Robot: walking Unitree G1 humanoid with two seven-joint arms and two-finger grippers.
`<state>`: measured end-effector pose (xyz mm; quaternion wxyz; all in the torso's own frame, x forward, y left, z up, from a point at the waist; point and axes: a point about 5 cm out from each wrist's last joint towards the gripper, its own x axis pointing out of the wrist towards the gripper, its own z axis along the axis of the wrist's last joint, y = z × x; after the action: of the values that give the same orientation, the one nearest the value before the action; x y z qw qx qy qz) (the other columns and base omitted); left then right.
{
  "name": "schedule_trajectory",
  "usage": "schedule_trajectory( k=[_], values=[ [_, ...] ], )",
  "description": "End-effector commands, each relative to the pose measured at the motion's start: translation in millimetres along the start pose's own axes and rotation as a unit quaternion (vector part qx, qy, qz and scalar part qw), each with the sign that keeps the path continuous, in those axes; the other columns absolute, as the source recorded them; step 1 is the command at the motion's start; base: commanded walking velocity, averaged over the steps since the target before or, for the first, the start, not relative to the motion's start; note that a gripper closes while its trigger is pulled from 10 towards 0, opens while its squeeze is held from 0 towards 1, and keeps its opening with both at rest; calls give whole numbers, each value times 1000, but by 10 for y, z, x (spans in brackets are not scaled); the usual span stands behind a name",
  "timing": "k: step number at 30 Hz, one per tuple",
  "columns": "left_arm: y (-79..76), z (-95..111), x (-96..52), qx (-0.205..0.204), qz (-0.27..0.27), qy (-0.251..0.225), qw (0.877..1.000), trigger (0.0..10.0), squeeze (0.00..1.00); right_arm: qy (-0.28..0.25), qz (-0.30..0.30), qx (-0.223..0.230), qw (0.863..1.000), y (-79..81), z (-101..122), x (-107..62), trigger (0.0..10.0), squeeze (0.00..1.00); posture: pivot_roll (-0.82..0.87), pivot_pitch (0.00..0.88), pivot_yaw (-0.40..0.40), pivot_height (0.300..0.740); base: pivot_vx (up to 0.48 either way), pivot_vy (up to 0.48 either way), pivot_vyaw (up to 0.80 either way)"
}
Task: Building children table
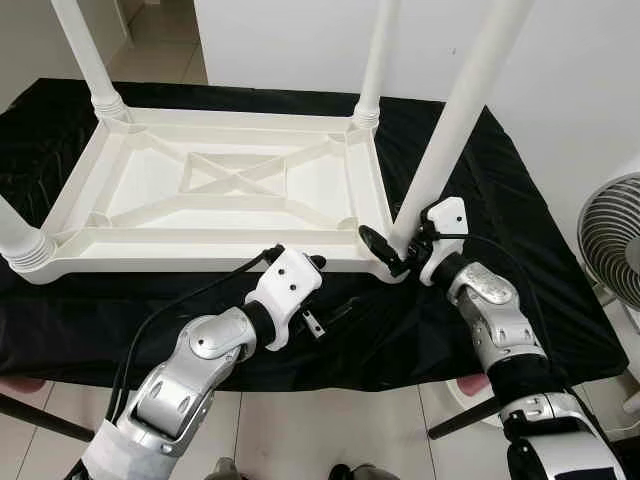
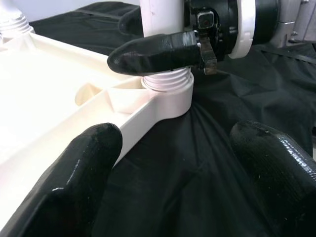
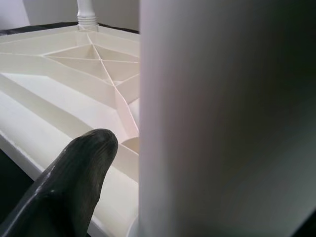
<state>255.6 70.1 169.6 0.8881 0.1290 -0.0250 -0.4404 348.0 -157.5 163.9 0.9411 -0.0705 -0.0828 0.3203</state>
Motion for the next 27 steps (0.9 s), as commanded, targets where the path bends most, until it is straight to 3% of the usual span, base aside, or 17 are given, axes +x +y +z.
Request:
schedule_trajectory(
  k=[1,3,4,13,17,18,20,21,27],
  values=[
    [-40,-4,-8,-9,-14,2,1000,10000,0,9,9,-4,1000,-7,-33,-7,3098,0,128,82,-50,740,0,0,0],
    [-43,-6,-7,-11,-15,3,1000,10000,0,9,10,-3,1000,-7,-36,-5,3098,0,128,82,-50,740,0,0,0],
    [-45,-5,-6,-11,-15,4,1000,10000,0,11,13,3,1000,-2,-45,-3,0,0,128,85,-48,740,0,0,0],
    [-41,-1,5,-8,-14,4,1000,10000,0,7,7,18,1000,42,-66,-3,0,0,124,85,-48,740,0,0,0],
    [-42,1,5,-8,-14,4,1000,10000,0,12,-2,24,1000,140,-106,6,0,0,118,87,-48,740,0,0,0],
    [-44,0,6,-10,-14,3,1000,10000,0,19,-8,27,999,165,-123,11,4980,0,118,87,-48,740,0,0,0],
    [-47,0,7,-10,-14,3,1000,10000,0,23,-25,25,999,186,-131,21,4980,0,114,88,-47,740,0,0,0],
    [-51,-3,9,-11,-15,4,1000,10000,0,33,-47,16,998,214,-147,36,10000,0,114,89,-47,740,0,0,0],
    [-60,-11,9,-11,-18,5,1000,10000,0,45,-103,28,993,380,-157,78,10000,0,109,95,-45,740,0,0,0]
  ],
)
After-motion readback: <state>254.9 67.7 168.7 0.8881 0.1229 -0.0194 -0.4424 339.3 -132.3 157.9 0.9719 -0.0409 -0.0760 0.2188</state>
